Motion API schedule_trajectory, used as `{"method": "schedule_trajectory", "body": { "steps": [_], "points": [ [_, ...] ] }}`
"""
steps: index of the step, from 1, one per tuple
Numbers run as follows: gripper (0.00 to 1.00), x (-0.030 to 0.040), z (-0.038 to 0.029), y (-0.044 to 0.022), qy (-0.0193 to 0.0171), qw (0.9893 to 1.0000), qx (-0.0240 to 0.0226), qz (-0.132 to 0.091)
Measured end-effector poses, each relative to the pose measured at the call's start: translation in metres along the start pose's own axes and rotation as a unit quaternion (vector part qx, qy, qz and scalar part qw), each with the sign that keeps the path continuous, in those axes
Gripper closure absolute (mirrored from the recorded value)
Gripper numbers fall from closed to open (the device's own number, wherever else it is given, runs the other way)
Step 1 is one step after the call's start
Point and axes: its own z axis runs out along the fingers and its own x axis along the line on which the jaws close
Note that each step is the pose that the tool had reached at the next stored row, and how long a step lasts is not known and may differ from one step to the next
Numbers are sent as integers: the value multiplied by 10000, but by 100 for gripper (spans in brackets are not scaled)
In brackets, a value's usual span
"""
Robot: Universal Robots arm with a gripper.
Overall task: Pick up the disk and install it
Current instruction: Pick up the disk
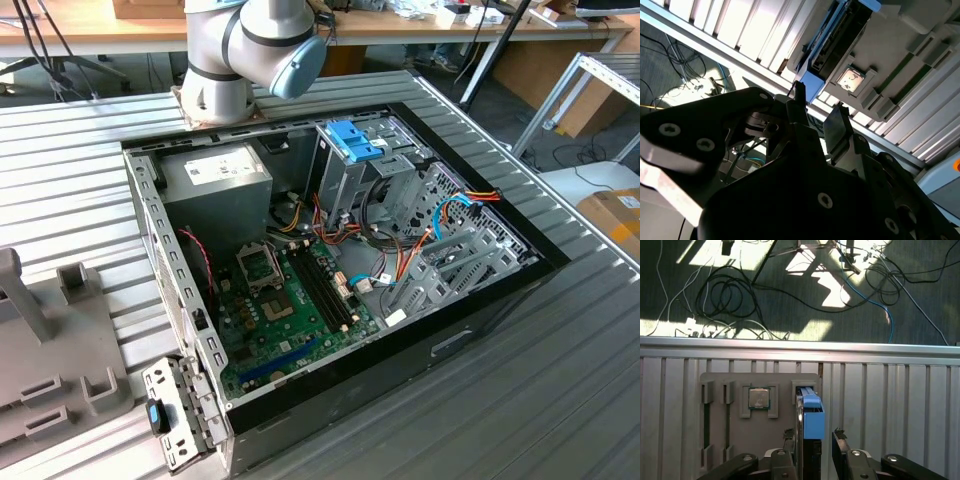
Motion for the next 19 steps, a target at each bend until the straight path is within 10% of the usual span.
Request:
{"method": "schedule_trajectory", "body": {
  "steps": [14,19],
  "points": [
    [44,1,43,-1,1,10000,0,0],
    [44,4,165,-4,0,10000,-2,12]
  ]
}}
